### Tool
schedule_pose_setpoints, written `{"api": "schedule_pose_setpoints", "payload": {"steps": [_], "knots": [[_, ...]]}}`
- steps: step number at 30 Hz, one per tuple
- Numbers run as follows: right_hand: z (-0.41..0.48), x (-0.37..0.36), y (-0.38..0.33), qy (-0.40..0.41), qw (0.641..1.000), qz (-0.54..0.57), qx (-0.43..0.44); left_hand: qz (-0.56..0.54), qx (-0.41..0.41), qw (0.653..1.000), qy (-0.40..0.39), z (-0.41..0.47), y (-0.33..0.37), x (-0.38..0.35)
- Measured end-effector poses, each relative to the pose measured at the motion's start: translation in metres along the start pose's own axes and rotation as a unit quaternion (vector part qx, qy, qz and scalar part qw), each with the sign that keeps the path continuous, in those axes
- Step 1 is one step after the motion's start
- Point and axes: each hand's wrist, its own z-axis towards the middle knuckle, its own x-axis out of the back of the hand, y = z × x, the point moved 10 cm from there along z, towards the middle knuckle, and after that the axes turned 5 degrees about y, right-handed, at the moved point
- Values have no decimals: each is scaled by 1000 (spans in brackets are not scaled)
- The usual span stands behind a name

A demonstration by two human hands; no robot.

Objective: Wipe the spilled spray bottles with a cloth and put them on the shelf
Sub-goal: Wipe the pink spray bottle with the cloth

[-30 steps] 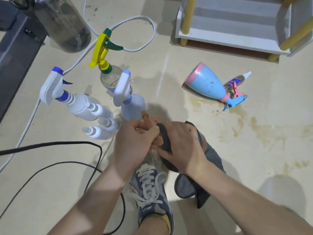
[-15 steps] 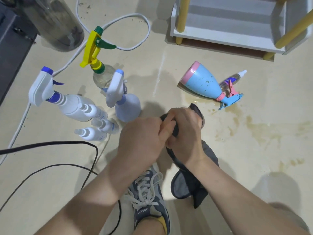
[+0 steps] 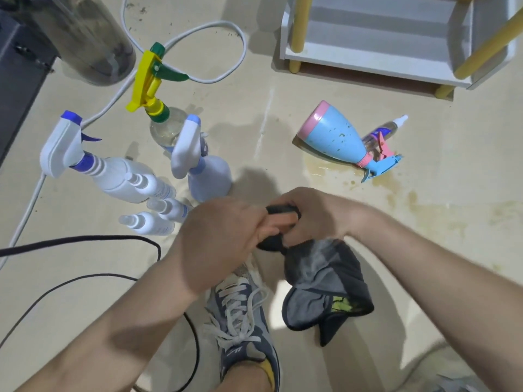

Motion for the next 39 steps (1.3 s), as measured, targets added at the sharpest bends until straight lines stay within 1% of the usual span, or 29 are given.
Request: {"api": "schedule_pose_setpoints", "payload": {"steps": [1,2,3,4,6,8,10,11,13,14,16,18,19,21,23,24,25,26,27,28,29,30,31,33,35,37,38,39], "knots": [[-4,10,1,124,992,-23,25,-20,48,999,1,1,-10,1],[-12,15,1,220,972,-67,54,-48,88,995,-1,1,-16,-2],[-20,15,1,285,949,-99,90,-80,118,990,2,0,-18,-3],[-26,10,2,314,934,-118,123,-107,136,985,11,-2,-18,-3],[-32,6,11,323,923,-144,152,-134,153,979,20,-7,-16,-3],[-36,9,32,308,931,-149,125,-123,148,980,41,-12,-17,1],[-39,11,55,286,944,-139,91,-74,132,986,69,-16,-16,6],[-40,10,61,271,952,-119,81,-49,132,988,70,-17,-15,6],[-39,14,74,238,969,-28,53,-11,132,988,81,-21,-13,7],[-39,18,77,230,972,41,26,4,129,987,92,-24,-12,9],[-37,24,75,245,960,132,-14,25,122,987,99,-29,-10,12],[-34,19,39,306,950,22,51,44,104,989,90,-35,-3,11],[-31,9,24,323,943,-41,65,47,94,990,91,-38,1,11],[-25,1,18,338,938,-53,48,41,71,991,109,-44,7,12],[-19,5,35,332,940,-48,64,23,40,991,128,-46,16,12],[-17,11,52,333,941,-26,50,20,25,990,134,-47,21,10],[-19,21,76,352,936,33,5,25,13,990,137,-47,26,9],[-24,29,99,381,917,102,-54,37,8,990,139,-44,30,8],[-29,29,118,408,890,171,-112,47,14,989,138,-39,31,8],[-34,27,123,437,860,225,-141,53,28,988,139,-34,28,9],[-38,23,118,465,838,250,-136,51,49,988,138,-29,22,10],[-43,19,102,492,829,243,-108,39,74,988,131,-25,14,12],[-47,14,81,514,829,209,-68,23,99,987,120,-22,5,12],[-53,-4,37,528,844,96,4,-11,149,984,95,-23,-9,8],[-50,-14,12,514,857,5,43,-62,208,973,71,-31,-22,1],[-40,-7,8,478,873,-25,96,-125,273,952,64,-44,-33,-4],[-35,0,15,461,879,-23,116,-143,289,944,71,-48,-36,-4],[-31,11,29,460,880,-10,116,-152,293,941,79,-50,-36,-4]]}}
